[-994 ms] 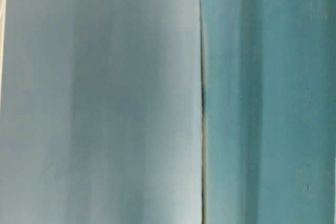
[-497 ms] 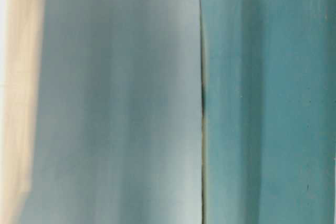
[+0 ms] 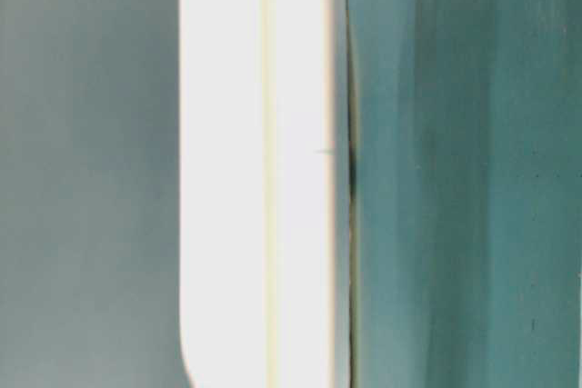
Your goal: Lift the white case with both hands.
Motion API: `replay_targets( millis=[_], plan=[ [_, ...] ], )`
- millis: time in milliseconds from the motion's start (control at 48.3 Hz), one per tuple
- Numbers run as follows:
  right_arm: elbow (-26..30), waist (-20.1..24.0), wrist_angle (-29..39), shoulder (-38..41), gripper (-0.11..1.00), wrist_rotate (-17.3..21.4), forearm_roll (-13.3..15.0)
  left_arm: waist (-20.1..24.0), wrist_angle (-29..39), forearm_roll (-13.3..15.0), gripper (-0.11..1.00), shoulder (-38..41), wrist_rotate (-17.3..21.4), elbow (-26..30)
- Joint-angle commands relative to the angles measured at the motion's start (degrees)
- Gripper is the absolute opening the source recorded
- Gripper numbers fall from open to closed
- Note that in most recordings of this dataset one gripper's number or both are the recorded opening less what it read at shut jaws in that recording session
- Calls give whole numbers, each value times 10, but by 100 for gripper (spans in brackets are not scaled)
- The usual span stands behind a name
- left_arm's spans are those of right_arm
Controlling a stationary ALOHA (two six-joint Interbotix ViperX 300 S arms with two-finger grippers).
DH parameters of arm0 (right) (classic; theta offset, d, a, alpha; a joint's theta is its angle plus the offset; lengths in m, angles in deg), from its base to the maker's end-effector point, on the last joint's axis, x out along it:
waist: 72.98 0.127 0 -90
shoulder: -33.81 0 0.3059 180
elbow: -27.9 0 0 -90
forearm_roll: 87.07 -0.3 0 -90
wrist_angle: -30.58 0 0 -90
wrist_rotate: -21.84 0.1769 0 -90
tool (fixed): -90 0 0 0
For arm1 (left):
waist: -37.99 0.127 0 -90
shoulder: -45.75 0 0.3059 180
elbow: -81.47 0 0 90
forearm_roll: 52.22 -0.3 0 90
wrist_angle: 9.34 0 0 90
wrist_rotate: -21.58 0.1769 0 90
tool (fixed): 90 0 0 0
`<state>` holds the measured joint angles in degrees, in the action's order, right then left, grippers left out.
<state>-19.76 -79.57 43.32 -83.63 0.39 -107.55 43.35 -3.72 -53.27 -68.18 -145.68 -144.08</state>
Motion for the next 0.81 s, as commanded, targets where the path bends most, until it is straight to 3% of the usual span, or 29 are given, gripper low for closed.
replay_targets(
  millis=[0, 228, 787],
  plan=[
    [-7, 6, -19, 38, 10, -1, 4, 9, -12, -3, 4, 23, 2, -3],
    [-19, 11, -53, 88, 10, -1, 4, 11, -17, -3, 4, 63, 2, -16],
    [-14, 4, -48, 180, 10, -1, 14, 18, -15, -2, 4, 178, 2, -18]
  ],
)
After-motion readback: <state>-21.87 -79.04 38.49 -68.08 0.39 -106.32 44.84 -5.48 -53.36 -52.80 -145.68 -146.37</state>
